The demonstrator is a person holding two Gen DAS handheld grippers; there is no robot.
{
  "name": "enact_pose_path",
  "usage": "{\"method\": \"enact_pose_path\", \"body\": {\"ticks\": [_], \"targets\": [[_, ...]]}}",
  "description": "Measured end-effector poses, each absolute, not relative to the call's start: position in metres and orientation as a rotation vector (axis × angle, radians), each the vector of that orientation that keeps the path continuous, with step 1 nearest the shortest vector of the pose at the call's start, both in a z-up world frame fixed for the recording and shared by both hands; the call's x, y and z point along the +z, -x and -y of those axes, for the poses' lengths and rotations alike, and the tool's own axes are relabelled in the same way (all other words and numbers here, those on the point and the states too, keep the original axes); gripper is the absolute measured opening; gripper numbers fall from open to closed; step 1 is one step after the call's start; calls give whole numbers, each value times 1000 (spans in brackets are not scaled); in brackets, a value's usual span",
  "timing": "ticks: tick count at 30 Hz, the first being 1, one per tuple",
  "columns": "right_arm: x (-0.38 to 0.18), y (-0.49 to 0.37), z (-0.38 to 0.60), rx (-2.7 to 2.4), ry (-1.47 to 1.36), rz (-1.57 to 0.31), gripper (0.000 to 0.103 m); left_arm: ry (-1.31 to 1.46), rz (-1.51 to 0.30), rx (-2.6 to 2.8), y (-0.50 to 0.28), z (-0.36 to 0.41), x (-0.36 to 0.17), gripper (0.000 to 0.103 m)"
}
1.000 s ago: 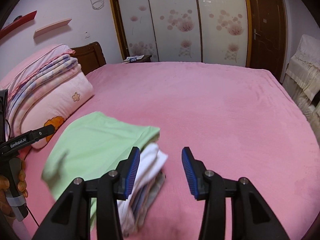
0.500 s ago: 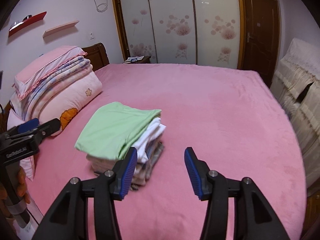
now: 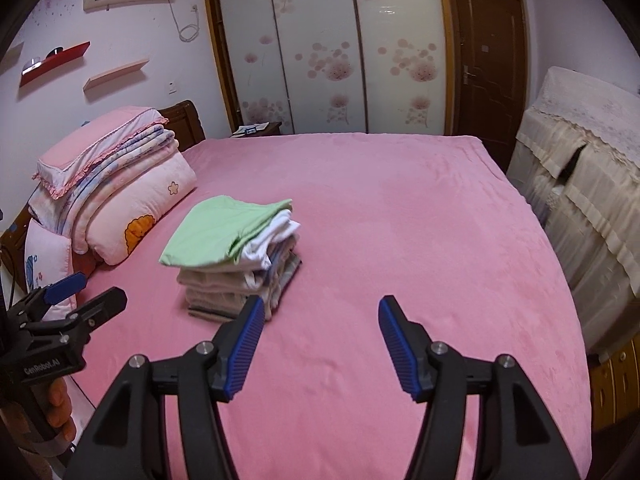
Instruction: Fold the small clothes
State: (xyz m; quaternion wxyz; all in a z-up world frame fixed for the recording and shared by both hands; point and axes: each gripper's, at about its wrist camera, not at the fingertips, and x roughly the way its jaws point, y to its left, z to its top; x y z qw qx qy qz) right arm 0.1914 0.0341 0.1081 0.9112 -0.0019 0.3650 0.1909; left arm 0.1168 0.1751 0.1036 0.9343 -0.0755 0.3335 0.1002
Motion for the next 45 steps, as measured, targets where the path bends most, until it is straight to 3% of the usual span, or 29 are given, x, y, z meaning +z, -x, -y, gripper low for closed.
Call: {"method": "enact_pose_path", "body": {"ticks": [5,10,18,45], "targets": [[101,-144,-4,386,-4,-747,64,165,-635,155,-65,-132,100,102],[90,-90,23,353,-22,-736,72,149,-599,187,-9,-92,87,102],[63,-22,51,286,-69,-719,79,83,-634,270,46,-53,46,102],[29,22,43,216,16,-705,80,92,-723,272,52,-33,19,102]]}}
